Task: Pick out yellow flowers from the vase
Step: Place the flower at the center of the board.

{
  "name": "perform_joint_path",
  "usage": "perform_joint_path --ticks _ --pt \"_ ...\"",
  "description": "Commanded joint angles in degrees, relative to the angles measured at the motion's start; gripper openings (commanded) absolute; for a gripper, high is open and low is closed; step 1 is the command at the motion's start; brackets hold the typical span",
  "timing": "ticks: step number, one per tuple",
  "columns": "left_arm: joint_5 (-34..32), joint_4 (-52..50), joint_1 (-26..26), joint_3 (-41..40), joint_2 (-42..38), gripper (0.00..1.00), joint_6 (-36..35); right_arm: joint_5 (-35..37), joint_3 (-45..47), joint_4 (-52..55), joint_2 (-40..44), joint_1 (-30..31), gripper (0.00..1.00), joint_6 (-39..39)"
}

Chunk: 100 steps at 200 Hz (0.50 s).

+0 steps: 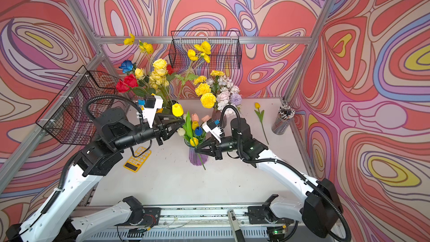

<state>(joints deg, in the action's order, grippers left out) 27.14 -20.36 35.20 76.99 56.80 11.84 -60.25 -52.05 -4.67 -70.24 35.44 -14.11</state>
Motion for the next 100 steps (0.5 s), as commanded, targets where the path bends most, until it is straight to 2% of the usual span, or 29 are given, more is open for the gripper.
perform_joint_path --ticks 1,26,81,100 --pt "-0.6 0.6 0.0 0.3 -2.0 0.48 -0.1 4.7 -1.0 1.1 2.0 0.2 0.00 2.2" --pt "-2.1 -0.7 0.0 -0.7 -3.1 0.51 -0.5 8.3 -2.8 3.5 2.8 0.2 0.00 4.1" --pt "-4.9 -1.2 0.0 -4.9 -7.3 0.51 -1.5 14.1 -5.8 6.1 4.2 0.2 0.00 5.8" --pt "-6.2 -2.0 0.0 -6.2 -8.9 0.51 -2.1 18.6 -6.2 6.8 5.9 0.2 0.00 6.5"
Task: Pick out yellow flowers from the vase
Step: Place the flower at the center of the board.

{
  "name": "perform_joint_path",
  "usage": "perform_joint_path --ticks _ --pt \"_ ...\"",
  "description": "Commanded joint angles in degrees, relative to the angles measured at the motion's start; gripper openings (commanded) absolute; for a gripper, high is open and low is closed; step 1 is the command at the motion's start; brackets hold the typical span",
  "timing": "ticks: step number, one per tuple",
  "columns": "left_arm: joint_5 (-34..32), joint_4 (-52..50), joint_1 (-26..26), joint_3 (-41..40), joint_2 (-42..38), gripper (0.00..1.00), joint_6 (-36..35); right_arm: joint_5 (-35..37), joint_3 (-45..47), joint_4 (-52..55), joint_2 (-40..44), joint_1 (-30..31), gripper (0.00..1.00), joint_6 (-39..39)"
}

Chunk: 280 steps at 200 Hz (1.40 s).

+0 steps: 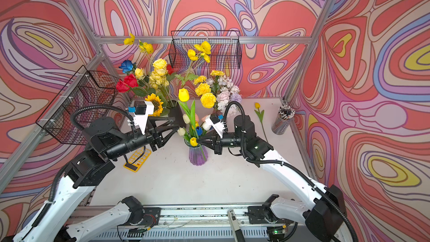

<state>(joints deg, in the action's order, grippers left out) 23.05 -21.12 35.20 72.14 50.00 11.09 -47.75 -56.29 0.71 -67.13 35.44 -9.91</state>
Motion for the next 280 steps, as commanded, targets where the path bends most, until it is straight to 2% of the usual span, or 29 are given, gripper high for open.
perform_joint_path --ticks 1,71,139,179,210,255,280 --pt "-2.1 -1.2 0.0 -1.4 -2.2 0.51 -1.4 6.5 -2.0 1.5 2.9 0.2 0.00 2.3" --pt "-7.9 -8.0 0.0 -4.8 -5.0 0.52 -3.3 34.4 -4.8 8.8 9.7 0.1 0.00 9.4" --pt "-12.7 -13.7 0.0 -7.1 -5.5 0.52 -4.9 64.7 -5.1 13.0 9.4 -1.0 0.00 10.7" --pt "-13.9 -15.5 0.0 -8.4 -5.6 0.52 -5.9 68.4 -4.3 14.1 8.5 -5.9 0.00 8.0" --pt "-14.4 -14.6 0.0 -10.6 -6.3 0.51 -5.1 65.8 -3.3 16.6 6.5 -12.0 0.00 5.7" --pt "-15.2 -14.6 0.0 -12.9 -8.3 0.51 -4.0 65.1 -2.8 19.2 3.3 -17.6 0.00 5.4" --pt "-15.8 -14.9 0.0 -13.6 -9.3 0.51 -3.8 62.5 -3.0 19.7 0.8 -21.7 0.00 5.3"
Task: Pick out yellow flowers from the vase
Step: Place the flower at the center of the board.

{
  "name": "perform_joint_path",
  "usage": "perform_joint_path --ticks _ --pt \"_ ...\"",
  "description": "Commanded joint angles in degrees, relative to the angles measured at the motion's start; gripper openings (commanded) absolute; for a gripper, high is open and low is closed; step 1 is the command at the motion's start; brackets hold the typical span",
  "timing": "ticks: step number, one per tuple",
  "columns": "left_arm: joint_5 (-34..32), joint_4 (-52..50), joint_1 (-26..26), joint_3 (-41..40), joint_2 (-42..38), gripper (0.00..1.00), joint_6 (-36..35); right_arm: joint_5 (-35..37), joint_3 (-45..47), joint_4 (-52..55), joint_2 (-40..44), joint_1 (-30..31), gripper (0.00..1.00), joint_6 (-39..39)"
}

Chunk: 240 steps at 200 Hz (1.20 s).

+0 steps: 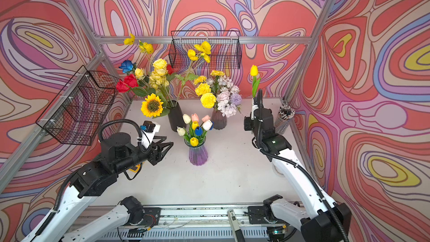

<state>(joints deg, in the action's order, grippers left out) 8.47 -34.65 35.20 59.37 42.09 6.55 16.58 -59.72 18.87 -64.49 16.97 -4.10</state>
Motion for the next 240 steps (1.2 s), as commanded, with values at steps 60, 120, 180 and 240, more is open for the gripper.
perform_joint_path --ticks 60,120,180,240 --pt "-2.1 -2.3 0.0 -1.9 -2.2 0.57 0.4 -3.3 -2.1 4.2 -11.1 -7.5 0.00 1.3" --pt "-2.6 -2.7 0.0 -2.9 -2.8 0.64 -0.3 -7.2 -2.9 3.7 -18.8 -9.8 0.00 3.3" --pt "-3.5 -2.1 0.0 -3.5 -3.3 0.72 -0.8 -10.8 -6.6 5.6 -26.6 -11.4 0.00 8.3" --pt "-4.1 -2.5 0.0 -4.4 -3.5 0.76 -0.8 -10.7 -13.3 10.2 -35.9 -12.3 0.00 13.3"
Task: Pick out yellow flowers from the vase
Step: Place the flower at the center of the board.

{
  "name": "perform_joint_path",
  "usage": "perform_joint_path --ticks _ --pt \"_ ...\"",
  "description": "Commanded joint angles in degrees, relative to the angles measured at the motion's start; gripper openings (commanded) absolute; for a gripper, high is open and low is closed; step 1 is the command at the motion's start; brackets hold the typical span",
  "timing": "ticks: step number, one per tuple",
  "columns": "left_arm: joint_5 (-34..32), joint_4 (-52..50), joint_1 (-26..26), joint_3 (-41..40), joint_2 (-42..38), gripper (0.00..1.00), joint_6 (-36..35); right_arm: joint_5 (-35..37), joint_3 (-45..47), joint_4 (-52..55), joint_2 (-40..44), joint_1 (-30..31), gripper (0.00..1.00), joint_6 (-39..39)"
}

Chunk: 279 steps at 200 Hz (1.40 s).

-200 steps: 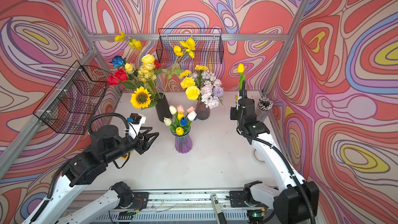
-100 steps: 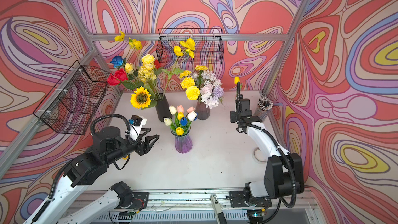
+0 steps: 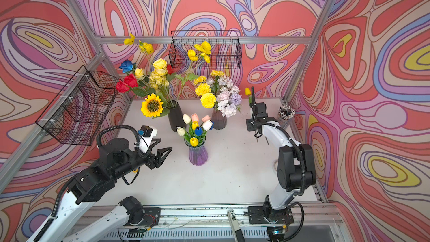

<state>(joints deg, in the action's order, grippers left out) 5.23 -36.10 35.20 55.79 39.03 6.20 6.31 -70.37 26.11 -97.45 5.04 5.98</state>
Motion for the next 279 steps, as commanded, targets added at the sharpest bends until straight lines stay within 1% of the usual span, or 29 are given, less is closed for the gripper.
perform_joint_path --ticks 1,40,124,184,222,279 --pt "-0.9 -1.1 0.0 -0.9 -0.5 0.76 -0.4 -0.4 -2.7 3.0 -3.0 -0.3 0.00 3.2" --pt "-1.2 -1.8 0.0 -1.1 -1.0 0.77 -0.1 0.8 -4.6 3.2 -7.6 -0.5 0.00 3.9" --pt "-3.3 -3.9 0.0 -2.3 -3.1 0.77 0.5 6.2 -6.2 3.1 -11.7 -1.6 0.00 4.8" --pt "-4.8 -5.3 0.0 -3.3 -5.4 0.78 1.3 8.3 -7.8 2.9 -14.9 -1.7 0.00 5.0" --pt "-5.1 -5.6 0.0 -3.4 -5.7 0.78 1.4 10.0 -7.3 2.3 -15.6 -1.7 0.00 5.2" --pt "-5.2 -6.2 0.0 -3.5 -5.5 0.78 1.9 10.6 -6.7 1.3 -16.1 -2.0 0.00 4.8"
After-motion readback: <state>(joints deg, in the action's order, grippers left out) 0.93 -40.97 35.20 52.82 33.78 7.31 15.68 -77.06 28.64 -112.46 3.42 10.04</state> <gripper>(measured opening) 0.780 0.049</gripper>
